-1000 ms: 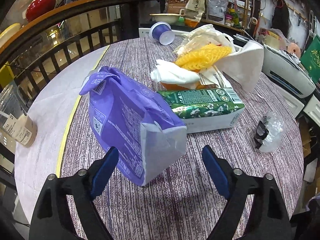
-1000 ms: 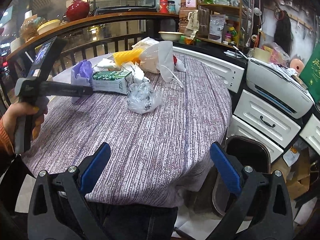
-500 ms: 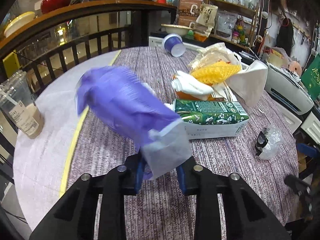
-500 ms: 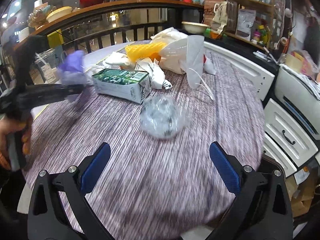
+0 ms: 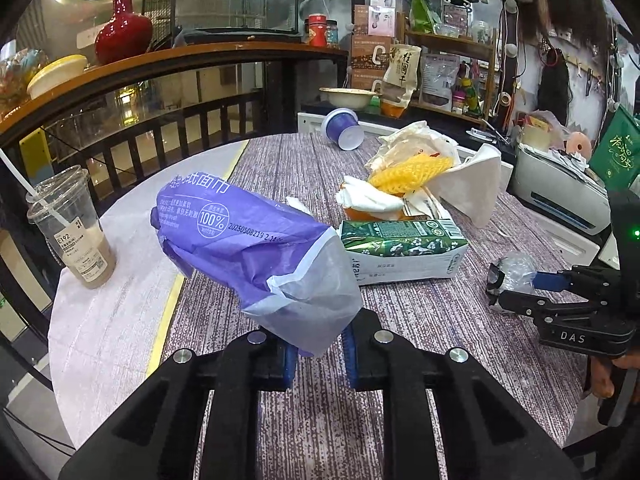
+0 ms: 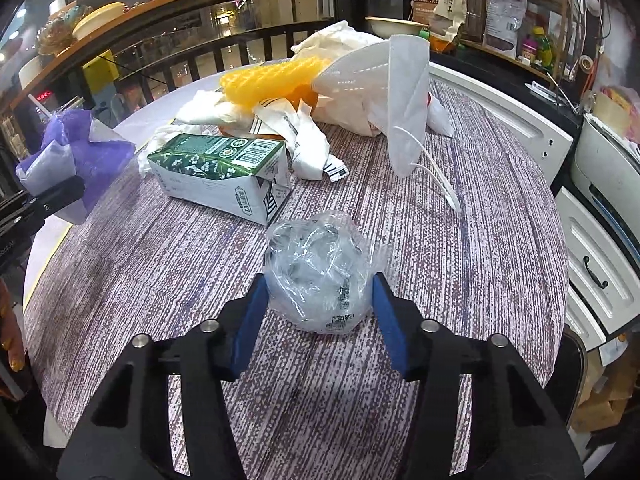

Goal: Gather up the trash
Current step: 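Grasp the purple tissue pack with the left tool while the right tool grasps the clear plastic bag, then carry both items to the black bin and open both tools to drop them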

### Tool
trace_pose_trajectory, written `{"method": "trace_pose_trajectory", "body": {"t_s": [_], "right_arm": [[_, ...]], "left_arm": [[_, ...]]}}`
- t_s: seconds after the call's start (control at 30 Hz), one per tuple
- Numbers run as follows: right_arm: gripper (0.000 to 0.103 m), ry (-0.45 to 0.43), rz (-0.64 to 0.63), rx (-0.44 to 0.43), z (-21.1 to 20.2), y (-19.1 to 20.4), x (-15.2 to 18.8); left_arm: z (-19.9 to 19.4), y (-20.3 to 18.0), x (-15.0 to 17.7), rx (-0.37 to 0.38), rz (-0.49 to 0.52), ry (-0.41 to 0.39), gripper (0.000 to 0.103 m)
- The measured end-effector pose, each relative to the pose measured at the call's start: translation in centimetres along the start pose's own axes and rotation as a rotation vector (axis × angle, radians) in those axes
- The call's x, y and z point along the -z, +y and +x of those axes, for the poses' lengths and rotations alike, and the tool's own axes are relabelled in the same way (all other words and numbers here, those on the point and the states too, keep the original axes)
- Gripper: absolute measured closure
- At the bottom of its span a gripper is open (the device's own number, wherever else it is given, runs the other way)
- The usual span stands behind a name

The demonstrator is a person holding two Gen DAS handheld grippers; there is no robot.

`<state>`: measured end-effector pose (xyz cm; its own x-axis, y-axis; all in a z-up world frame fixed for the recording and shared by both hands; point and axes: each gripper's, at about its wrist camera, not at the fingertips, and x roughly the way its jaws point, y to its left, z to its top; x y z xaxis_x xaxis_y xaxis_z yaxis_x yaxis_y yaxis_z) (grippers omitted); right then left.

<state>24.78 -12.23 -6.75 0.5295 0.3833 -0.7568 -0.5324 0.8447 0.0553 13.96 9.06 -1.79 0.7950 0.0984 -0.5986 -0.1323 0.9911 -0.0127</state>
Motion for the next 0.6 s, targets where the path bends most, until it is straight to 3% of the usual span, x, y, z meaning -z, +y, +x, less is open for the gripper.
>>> {"method": "trace_pose_trajectory", "body": {"t_s": [0.3,0.6], "right_arm": [[0.055,-0.081,0.038,-0.029,-3.9,-0.6,1.2],[0.055,-0.157,0.078,0.014,-8.7,-3.3,4.5]], "left_arm": [[-2.4,-0.5,0.3,0.004,0.014,-0.063,0.088],[-6.2,-2.7,0.2,0.086,0.044,-0.133,0.089]]}}
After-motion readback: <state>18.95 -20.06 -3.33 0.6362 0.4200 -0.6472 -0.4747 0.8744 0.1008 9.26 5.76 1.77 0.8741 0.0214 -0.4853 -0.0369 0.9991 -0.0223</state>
